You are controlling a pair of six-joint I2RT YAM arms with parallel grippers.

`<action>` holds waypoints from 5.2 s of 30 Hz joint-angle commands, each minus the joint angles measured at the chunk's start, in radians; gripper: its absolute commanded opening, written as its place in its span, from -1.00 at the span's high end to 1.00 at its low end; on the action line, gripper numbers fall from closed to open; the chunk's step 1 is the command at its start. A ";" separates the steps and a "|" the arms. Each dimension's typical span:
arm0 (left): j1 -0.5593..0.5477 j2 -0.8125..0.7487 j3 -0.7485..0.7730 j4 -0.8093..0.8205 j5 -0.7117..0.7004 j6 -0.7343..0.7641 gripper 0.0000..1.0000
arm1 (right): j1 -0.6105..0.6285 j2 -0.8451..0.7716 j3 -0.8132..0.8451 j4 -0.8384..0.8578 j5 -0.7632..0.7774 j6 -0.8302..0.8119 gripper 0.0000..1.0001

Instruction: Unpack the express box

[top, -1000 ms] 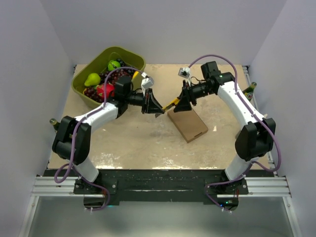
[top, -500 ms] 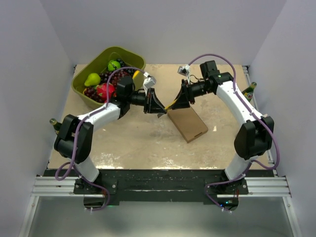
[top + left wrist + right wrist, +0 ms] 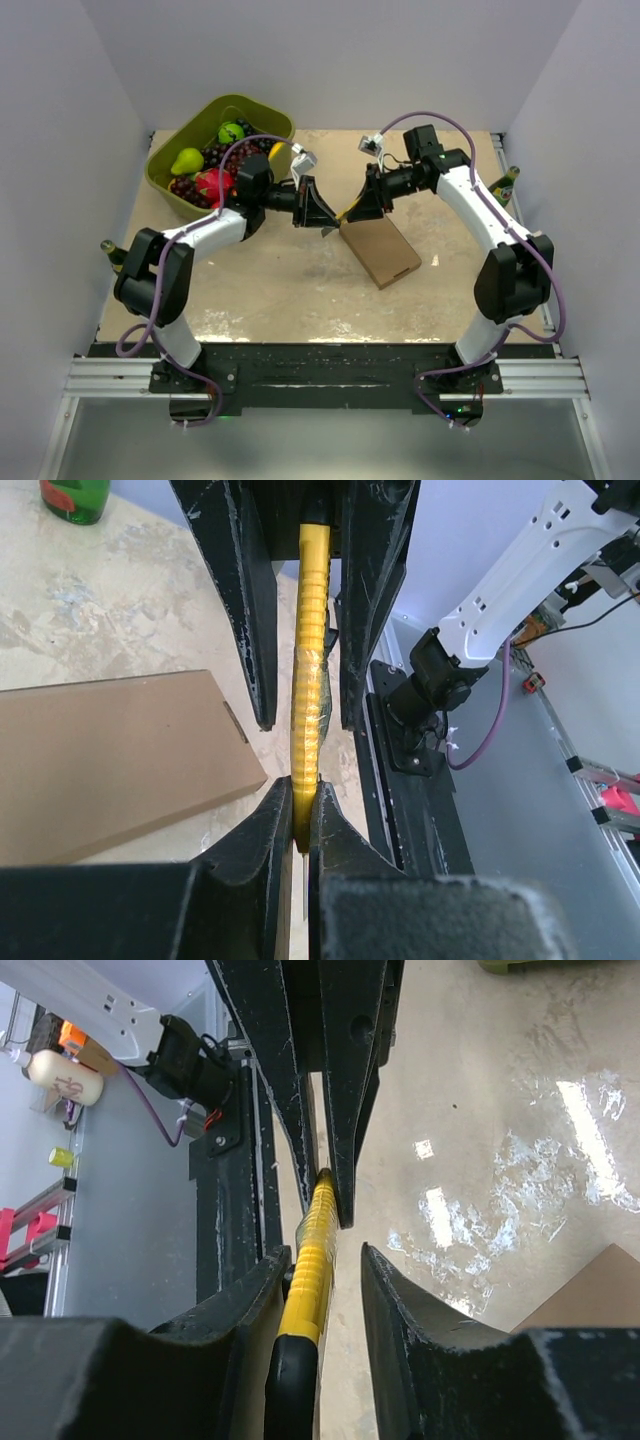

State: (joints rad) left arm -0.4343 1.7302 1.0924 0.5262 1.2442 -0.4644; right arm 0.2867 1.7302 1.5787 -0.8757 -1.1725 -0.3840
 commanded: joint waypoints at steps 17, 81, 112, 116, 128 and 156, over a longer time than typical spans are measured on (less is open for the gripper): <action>-0.014 0.035 0.069 -0.006 0.040 -0.006 1.00 | 0.031 0.029 0.032 0.052 -0.030 0.027 0.37; 0.028 0.009 0.037 -0.025 0.049 -0.014 1.00 | 0.055 0.062 0.093 -0.025 -0.003 -0.043 0.31; 0.123 -0.038 0.153 -0.457 -0.329 0.328 -0.99 | 0.000 -0.142 0.072 0.157 0.631 0.260 1.00; 0.100 -0.026 0.155 -0.465 -0.454 0.326 -0.99 | -0.035 -0.323 -0.127 0.371 0.885 0.344 1.00; -0.135 0.242 0.400 -0.652 -0.726 0.576 -0.87 | -0.184 -0.379 -0.257 0.440 0.724 0.344 1.00; -0.199 0.450 0.423 -0.416 -0.431 0.491 -0.18 | -0.219 0.003 -0.103 0.487 0.778 0.298 1.00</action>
State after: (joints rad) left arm -0.6140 2.1422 1.4631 0.0887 0.7818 0.0364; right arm 0.0540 1.7458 1.4288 -0.4061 -0.3836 -0.0792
